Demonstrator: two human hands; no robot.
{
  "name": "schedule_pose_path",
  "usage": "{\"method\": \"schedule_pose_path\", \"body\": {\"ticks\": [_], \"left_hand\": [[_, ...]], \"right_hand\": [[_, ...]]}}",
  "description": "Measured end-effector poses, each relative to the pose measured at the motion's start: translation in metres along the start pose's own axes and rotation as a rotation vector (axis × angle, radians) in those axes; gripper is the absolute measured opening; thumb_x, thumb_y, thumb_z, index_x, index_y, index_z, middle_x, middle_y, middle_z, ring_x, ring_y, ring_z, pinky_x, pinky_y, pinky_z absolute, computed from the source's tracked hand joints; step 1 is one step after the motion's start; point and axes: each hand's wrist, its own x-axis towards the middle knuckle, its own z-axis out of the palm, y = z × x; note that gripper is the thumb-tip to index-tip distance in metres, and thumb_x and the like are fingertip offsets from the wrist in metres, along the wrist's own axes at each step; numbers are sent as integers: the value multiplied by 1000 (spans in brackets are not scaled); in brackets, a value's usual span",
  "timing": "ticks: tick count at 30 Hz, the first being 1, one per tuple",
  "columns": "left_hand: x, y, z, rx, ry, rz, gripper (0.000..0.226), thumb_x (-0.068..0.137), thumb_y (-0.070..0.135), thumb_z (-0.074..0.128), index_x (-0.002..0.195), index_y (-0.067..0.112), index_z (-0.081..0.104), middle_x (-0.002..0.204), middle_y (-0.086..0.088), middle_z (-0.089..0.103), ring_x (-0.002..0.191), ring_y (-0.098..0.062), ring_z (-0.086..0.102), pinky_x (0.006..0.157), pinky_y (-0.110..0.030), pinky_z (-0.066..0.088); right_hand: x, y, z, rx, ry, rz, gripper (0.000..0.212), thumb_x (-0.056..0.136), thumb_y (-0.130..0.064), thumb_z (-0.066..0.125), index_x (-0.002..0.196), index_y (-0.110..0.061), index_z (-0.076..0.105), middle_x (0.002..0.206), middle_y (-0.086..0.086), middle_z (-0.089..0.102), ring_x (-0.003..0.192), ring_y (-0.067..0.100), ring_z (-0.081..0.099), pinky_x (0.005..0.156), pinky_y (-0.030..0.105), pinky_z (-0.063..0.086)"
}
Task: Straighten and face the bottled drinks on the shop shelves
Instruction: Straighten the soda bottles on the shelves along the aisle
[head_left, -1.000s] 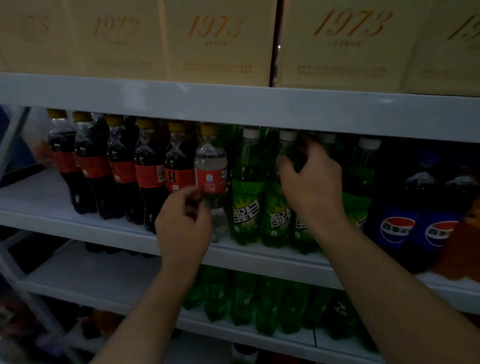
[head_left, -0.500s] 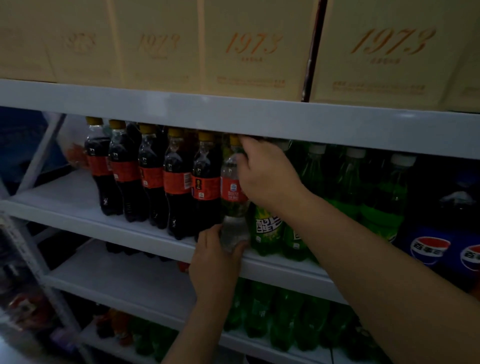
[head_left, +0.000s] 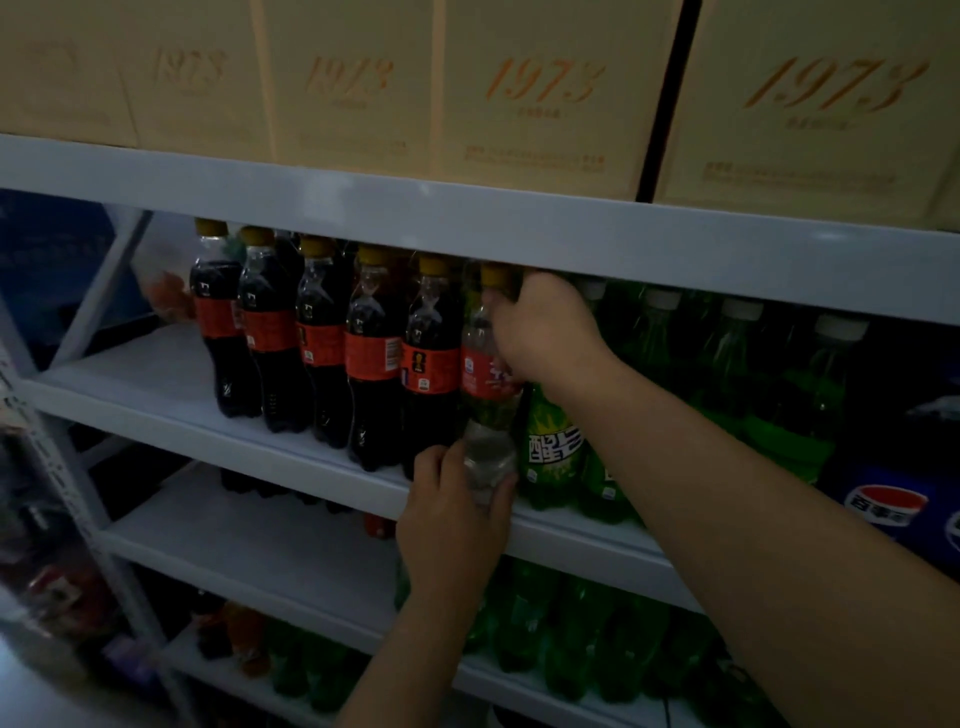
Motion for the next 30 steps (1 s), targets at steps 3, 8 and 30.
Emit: {"method": "schedule_pose_path", "body": {"ticks": [3,8,30], "left_hand": [[6,4,0,28,-19,-66,64,66,53,79,111,10,64,107,-8,57,75,-24,63,49,-26,44],[4,-2,4,51,-1,18,62,71,44,79,117,5,63,104,-9,60,70,-23,64,46,-23,41],[-6,-4,12,-15,-12,-1,59,81,38,70,129,8,54,123,-12,53,97,-30,61,64,-34,50]], "right_hand": [[3,-4,0,-118,-18,-8,25,93,-39,53,82,-16,51,76,1,53,79,24,57,72,35,50],[3,2,2,-200,47,-53,38,92,-41,54,62,-25,39,64,-5,47,59,12,46,57,26,37],[-178,191,-83,-176,582,192,14,87,-24,63,101,-23,64,90,-1,67,75,13,60,66,25,47]]}}
